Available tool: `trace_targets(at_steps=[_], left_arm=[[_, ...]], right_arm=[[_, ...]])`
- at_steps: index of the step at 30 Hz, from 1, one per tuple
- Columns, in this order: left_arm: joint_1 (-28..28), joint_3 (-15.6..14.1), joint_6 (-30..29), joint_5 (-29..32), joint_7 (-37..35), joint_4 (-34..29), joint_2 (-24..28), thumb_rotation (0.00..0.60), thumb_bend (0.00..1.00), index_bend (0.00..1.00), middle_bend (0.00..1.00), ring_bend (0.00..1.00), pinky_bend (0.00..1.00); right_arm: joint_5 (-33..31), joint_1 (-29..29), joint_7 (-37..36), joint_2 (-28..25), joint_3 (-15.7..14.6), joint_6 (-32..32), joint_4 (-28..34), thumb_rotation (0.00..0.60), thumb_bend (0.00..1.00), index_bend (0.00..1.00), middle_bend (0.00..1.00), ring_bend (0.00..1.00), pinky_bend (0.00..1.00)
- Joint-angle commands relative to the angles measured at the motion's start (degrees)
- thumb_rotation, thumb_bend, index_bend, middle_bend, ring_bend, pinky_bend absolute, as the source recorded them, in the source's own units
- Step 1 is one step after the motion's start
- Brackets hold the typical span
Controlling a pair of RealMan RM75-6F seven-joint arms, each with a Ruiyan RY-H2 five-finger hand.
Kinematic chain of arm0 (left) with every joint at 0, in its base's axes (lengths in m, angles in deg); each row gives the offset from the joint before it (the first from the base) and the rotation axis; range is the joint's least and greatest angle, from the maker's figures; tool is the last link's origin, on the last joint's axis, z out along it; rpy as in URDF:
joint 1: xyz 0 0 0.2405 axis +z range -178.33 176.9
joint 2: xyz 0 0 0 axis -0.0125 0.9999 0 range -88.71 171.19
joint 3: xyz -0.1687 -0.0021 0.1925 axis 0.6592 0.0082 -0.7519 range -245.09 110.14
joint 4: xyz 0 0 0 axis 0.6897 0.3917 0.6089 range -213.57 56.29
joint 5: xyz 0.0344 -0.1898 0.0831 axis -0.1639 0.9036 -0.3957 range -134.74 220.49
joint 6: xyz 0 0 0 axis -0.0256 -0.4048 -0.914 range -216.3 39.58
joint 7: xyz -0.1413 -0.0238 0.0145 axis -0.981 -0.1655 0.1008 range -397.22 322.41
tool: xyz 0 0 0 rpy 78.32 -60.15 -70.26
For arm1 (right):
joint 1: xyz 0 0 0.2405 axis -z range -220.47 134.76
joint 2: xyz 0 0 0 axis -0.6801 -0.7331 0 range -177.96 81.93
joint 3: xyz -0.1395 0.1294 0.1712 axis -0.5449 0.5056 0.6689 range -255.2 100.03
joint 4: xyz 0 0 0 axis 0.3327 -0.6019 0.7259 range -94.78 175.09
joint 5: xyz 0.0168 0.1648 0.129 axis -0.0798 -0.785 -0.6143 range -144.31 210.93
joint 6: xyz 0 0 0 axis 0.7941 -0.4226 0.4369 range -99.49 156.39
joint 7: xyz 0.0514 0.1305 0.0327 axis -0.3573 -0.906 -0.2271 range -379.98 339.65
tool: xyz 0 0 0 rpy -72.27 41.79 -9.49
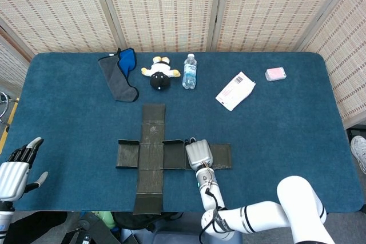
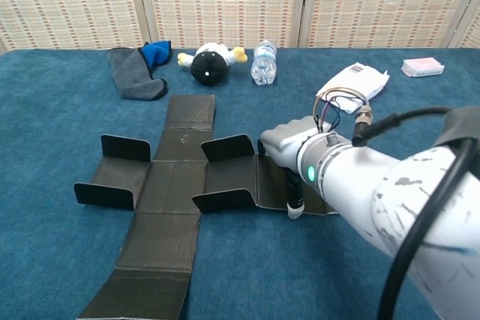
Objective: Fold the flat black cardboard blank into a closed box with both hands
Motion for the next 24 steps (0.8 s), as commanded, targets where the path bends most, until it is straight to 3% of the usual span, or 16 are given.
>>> trace_targets(at_steps=[1, 6, 11, 13, 18, 24], left_arm=[[-0.4, 0.2, 0.1, -0.3, -0.3, 0.4, -0.2, 0.6, 0.22, 0.0, 0.03, 0.15, 0.21], [-2.1, 0.7, 1.2, -1.0, -1.4, 1.1, -0.7, 0.6, 0.22, 0.0, 0.03, 0.15, 0.21], [-4.9, 1.7, 3.3, -1.6, -3.1, 3.0, -1.9, 0.6, 0.22, 0.04, 0.04, 0.23, 0.25], [-6.2, 2.0, 4.8, -1.8, -3.8, 3.8, -2.1, 0.6, 0.22, 0.06, 0.05, 0.29, 0.29], [-10.8, 2.7, 9.1, -2.6, -7.5, 8.3, -4.4, 0.6, 0.22, 0.09, 0.11, 0.59, 0.43], [-15.3, 2.1, 11.8, -4.8, -11.4, 17.8, -10.9, 0.6, 0.17, 0.05, 0.11, 0.67, 0.46]], right_arm=[[2.8, 0.7, -2.2, -0.3, -0.8, 1.6, -0.5, 0.6, 0.13, 0.18, 0.25, 0.81, 1.0], [9.8, 3.2, -10.0, -2.1, -2.6, 7.2, -1.6, 0.6, 0.13, 0.2, 0.27, 0.81, 1.0], [15.5, 5.6, -18.1, -3.9, -3.6, 12.7, -3.4, 0.6, 0.13, 0.2, 0.28, 0.81, 1.0], [17.1, 6.0, -20.1, -4.5, -3.7, 14.0, -3.8, 0.6, 0.13, 0.21, 0.28, 0.81, 1.0], [19.7, 6.6, -23.2, -5.4, -3.8, 15.6, -4.7, 0.6, 0.13, 0.21, 0.29, 0.81, 1.0], [20.3, 6.9, -24.5, -6.5, -3.7, 16.5, -4.9, 0.6, 0.13, 0.21, 0.29, 0.81, 1.0]])
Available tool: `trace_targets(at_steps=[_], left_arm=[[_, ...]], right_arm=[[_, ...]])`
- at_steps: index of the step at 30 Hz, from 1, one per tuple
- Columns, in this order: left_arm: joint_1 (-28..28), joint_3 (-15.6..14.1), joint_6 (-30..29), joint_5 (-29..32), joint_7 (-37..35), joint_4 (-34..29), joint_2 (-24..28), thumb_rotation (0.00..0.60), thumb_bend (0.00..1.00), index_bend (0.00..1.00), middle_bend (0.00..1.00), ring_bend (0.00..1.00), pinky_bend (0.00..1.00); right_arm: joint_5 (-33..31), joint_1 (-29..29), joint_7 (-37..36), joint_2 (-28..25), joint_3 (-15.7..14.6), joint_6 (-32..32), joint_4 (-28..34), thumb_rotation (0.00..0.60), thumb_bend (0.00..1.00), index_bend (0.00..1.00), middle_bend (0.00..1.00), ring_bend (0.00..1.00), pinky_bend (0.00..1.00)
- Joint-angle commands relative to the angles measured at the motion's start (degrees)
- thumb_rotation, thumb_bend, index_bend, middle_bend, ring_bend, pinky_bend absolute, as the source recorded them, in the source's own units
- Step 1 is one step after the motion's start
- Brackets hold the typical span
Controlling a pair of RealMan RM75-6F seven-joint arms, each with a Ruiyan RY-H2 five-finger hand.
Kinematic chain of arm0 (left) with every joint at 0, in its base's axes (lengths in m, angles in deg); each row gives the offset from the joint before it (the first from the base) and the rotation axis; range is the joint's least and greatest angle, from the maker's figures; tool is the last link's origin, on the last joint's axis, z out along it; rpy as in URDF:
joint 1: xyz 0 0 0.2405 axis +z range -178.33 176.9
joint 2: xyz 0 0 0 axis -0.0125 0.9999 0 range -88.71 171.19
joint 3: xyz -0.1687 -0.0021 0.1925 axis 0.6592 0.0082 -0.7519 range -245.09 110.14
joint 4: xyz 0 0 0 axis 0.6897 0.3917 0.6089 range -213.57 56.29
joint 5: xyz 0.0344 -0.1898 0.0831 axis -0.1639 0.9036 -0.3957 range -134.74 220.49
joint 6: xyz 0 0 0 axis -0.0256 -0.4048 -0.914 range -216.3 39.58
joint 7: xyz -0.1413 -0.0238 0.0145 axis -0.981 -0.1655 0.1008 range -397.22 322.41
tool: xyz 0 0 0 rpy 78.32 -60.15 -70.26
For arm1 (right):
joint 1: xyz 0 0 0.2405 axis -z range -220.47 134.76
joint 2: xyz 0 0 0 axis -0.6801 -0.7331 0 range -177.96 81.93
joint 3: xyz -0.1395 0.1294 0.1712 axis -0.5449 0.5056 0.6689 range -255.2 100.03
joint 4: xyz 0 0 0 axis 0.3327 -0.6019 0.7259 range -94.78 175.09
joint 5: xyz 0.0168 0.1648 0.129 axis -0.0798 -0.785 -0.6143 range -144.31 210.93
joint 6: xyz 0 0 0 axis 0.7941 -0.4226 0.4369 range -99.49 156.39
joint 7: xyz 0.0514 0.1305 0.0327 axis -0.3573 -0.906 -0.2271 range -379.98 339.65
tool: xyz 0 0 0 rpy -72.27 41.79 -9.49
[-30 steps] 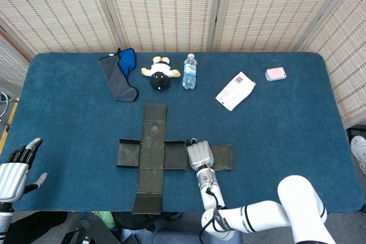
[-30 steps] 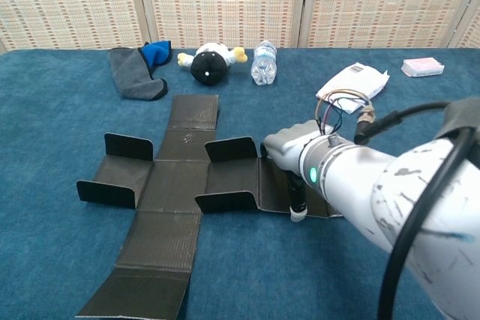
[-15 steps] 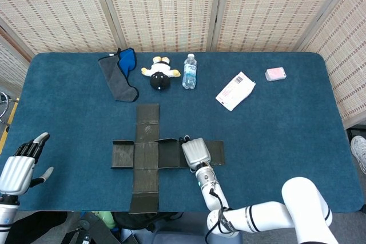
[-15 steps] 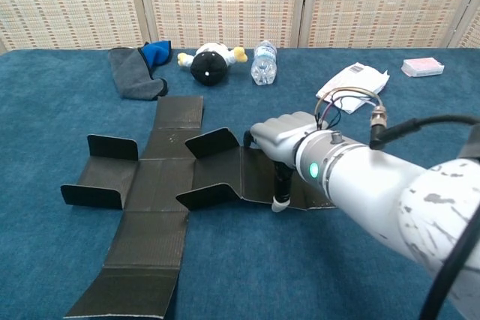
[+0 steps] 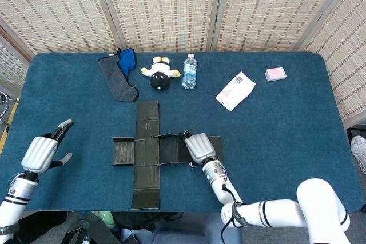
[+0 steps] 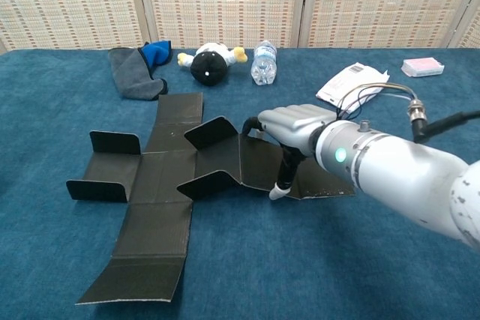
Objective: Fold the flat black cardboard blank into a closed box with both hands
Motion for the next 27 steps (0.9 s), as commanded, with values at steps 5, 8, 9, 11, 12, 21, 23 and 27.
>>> trace_targets(at_steps=[5, 8, 9, 11, 12, 21, 23, 27], left_arm=[[-5.9, -1.2, 1.5, -4.0, -3.5, 12.7, -9.7, 0.6, 0.14, 0.0, 0.07, 0.68, 0.63], [-7.7, -2.0, 1.2, -5.6, -4.4, 17.2, -12.7, 0.6, 0.14, 0.0, 0.05, 0.68, 0.79], [-8.2, -2.2, 1.1, -6.0, -4.5, 18.5, -13.5, 0.6, 0.14, 0.0, 0.03, 0.68, 0.81], [-9.3, -2.9, 1.0, -7.0, -4.4, 21.5, -15.2, 0.6, 0.14, 0.0, 0.0, 0.68, 0.82], [-9.9, -3.4, 1.1, -7.5, -4.3, 22.9, -15.9, 0.6, 0.14, 0.0, 0.0, 0.68, 0.83], [-11.8, -5.2, 0.8, -8.1, -4.2, 30.6, -21.3, 0.6, 0.11, 0.0, 0.0, 0.66, 0.85], [-12.0, -5.3, 0.7, -7.9, -3.5, 32.0, -22.4, 0.6, 0.1, 0.0, 0.0, 0.66, 0.85], [-12.4, -5.3, 1.8, -7.0, -1.5, 34.0, -23.9, 0.6, 0.1, 0.0, 0.0, 0.65, 0.85]], right_arm=[[-0.1, -0.1, -0.5, -0.9, -0.1, 0.9, -0.1, 0.6, 0.13, 0.21, 0.29, 0.81, 1.0], [-0.2, -0.2, -0.5, -1.2, -0.2, 1.3, 0.0, 0.6, 0.13, 0.21, 0.29, 0.81, 1.0], [-0.1, -0.3, -0.4, -1.4, -0.3, 1.4, 0.1, 0.6, 0.13, 0.21, 0.29, 0.81, 1.0], [0.1, -0.3, -0.6, -1.7, -0.3, 1.4, 0.4, 0.6, 0.13, 0.21, 0.29, 0.81, 1.0], [0.2, -0.3, -0.6, -1.9, -0.4, 1.4, 0.5, 0.6, 0.13, 0.21, 0.29, 0.81, 1.0], [-0.1, -0.6, -0.7, -2.8, -0.7, 1.8, 0.6, 0.6, 0.13, 0.21, 0.29, 0.81, 1.0], [-0.2, -0.7, -0.6, -2.8, -0.9, 1.9, 0.5, 0.6, 0.13, 0.21, 0.29, 0.81, 1.0], [-0.2, -0.7, -0.8, -2.9, -1.2, 1.9, 0.5, 0.6, 0.13, 0.21, 0.29, 0.81, 1.0]])
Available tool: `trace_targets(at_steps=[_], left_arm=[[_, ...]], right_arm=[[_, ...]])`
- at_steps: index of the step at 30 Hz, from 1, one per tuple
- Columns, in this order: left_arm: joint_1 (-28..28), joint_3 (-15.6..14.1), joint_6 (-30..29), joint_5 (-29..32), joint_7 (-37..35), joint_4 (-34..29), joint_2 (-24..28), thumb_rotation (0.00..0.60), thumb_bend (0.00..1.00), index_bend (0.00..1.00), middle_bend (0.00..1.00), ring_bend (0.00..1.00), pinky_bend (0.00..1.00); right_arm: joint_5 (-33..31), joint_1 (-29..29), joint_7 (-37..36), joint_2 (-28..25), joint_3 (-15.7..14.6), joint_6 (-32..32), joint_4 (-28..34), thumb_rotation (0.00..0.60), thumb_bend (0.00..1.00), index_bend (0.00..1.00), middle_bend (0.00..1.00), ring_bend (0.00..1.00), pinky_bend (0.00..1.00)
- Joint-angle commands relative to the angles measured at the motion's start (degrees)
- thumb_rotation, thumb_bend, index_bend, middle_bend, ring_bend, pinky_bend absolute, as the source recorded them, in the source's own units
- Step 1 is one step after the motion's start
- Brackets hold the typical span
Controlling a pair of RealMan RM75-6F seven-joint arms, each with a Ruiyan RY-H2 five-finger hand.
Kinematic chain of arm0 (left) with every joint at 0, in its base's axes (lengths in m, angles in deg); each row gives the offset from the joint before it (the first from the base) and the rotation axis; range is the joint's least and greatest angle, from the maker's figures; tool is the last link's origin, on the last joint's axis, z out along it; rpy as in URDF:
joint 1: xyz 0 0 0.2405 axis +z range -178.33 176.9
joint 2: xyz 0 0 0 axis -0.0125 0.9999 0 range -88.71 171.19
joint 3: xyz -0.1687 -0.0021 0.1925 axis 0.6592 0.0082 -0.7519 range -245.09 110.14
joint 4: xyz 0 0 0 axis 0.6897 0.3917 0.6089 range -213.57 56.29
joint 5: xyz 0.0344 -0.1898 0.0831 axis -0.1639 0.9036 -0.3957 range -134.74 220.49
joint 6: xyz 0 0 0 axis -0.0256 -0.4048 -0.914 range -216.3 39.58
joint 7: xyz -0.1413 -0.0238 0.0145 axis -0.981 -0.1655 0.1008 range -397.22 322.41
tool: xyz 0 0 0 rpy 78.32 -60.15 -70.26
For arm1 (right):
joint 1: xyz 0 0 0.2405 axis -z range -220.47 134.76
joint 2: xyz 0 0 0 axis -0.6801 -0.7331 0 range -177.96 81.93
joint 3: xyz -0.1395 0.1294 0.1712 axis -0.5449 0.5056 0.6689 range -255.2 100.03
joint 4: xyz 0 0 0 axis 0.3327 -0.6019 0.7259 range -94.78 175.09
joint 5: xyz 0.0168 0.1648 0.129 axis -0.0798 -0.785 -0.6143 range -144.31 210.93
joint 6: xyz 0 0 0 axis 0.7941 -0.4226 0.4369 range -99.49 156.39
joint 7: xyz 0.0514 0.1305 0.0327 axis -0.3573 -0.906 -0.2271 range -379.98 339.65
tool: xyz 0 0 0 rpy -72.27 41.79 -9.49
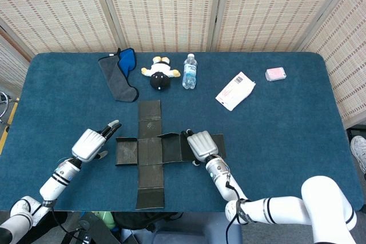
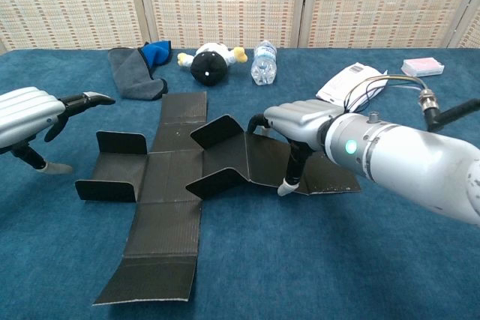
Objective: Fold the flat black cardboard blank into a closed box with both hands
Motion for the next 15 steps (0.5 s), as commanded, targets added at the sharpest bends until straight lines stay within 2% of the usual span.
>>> trace_targets(at_steps=[1, 15], left_arm=[[-0.3, -0.2, 1.0, 0.9, 0.9, 0.6, -0.9, 0.6, 0.1, 0.0, 0.0, 0.65, 0.85], [-0.9, -1.5, 4.2, 2.6, 4.8, -2.1, 0.1, 0.6, 0.1, 0.0, 0.0, 0.64, 0.85]], right_arm=[[-0.1, 0.0, 0.1, -0.2, -0.2, 0.0, 0.0, 0.6, 0.13, 0.21, 0.29, 0.81, 1.0], [0.1, 0.0, -0.6, -0.4, -0.6, -0.1, 0.3, 0.6, 0.13, 0.21, 0.29, 0.81, 1.0]])
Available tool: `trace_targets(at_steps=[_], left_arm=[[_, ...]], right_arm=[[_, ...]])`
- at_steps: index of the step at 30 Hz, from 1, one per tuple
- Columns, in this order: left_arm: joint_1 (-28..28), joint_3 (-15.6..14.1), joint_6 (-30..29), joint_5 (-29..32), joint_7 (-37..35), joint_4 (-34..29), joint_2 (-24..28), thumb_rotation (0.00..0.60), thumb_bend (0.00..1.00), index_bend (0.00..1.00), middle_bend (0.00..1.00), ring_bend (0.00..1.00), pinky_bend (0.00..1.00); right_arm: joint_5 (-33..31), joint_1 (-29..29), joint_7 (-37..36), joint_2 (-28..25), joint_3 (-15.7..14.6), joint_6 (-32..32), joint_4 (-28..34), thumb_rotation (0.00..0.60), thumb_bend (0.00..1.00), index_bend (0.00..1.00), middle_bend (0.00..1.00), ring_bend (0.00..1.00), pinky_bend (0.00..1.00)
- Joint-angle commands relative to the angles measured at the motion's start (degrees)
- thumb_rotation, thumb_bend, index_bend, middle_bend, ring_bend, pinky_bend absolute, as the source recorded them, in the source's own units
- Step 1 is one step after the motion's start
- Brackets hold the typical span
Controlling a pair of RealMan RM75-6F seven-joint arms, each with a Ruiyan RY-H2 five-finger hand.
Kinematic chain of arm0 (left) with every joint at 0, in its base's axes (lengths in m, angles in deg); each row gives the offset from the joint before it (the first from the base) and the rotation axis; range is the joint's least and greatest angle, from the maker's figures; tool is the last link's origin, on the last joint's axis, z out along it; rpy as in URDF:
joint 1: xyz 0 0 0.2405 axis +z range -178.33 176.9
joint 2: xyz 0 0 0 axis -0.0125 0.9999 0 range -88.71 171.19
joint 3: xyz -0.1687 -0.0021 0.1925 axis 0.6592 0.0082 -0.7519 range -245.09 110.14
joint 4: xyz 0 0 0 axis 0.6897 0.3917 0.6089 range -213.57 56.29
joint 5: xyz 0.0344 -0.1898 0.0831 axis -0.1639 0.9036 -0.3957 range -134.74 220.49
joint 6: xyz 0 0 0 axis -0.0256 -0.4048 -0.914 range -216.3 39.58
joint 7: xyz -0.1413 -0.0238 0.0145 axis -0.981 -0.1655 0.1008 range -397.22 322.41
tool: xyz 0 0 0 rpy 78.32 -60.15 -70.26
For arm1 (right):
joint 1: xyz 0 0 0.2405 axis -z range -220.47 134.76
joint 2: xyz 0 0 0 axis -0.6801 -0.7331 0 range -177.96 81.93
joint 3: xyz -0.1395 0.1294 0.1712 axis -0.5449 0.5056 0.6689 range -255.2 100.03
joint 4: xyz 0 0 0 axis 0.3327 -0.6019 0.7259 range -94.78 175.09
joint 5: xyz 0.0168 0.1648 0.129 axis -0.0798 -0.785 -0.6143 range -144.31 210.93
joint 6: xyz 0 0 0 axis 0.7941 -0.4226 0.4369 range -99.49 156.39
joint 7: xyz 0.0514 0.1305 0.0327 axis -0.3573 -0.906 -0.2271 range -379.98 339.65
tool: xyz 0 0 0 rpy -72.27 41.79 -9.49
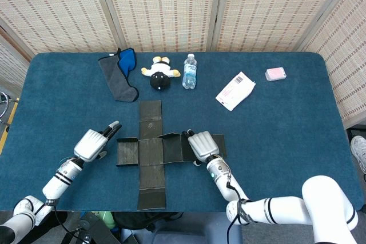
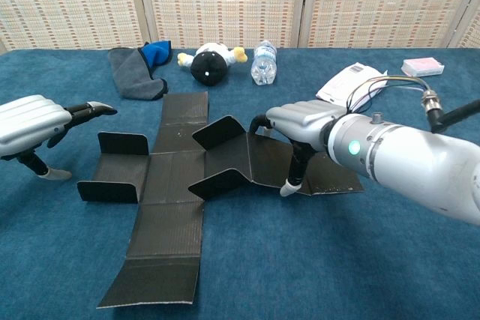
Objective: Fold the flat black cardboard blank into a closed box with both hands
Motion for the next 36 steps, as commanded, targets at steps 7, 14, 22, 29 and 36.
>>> trace_targets(at_steps=[7, 14, 22, 29, 36], left_arm=[[-0.8, 0.2, -0.3, 1.0, -1.6, -2.6, -0.1, 0.6, 0.1, 0.0, 0.0, 0.64, 0.85], [-1.4, -0.2, 0.0, 1.0, -1.9, -3.5, -0.2, 0.6, 0.1, 0.0, 0.0, 0.63, 0.85], [-1.6, -0.5, 0.6, 1.4, -0.5, -1.9, -1.0, 0.6, 0.1, 0.0, 0.0, 0.63, 0.85], [-1.3, -0.7, 1.1, 2.0, -2.5, -1.0, -1.7, 0.6, 0.1, 0.0, 0.0, 0.63, 0.85], [-1.9, -0.2, -1.1, 1.9, -6.5, -0.6, -3.6, 0.6, 0.1, 0.0, 0.0, 0.63, 0.85]], right_arm=[[0.5, -0.2, -0.7, 0.1, 0.2, 0.3, -0.3, 0.6, 0.13, 0.21, 0.29, 0.81, 1.0], [1.1, -0.2, -1.5, 0.1, 0.4, 0.4, -0.5, 0.6, 0.13, 0.21, 0.29, 0.81, 1.0], [1.4, -0.2, -2.1, 0.2, 0.3, 1.0, -1.2, 0.6, 0.13, 0.21, 0.29, 0.81, 1.0], [1.6, -0.2, -2.7, 0.4, 0.1, 1.4, -1.7, 0.6, 0.13, 0.21, 0.29, 0.81, 1.0], [2.6, -0.1, -3.5, 0.7, 0.3, 1.5, -2.4, 0.6, 0.13, 0.21, 0.29, 0.81, 1.0]])
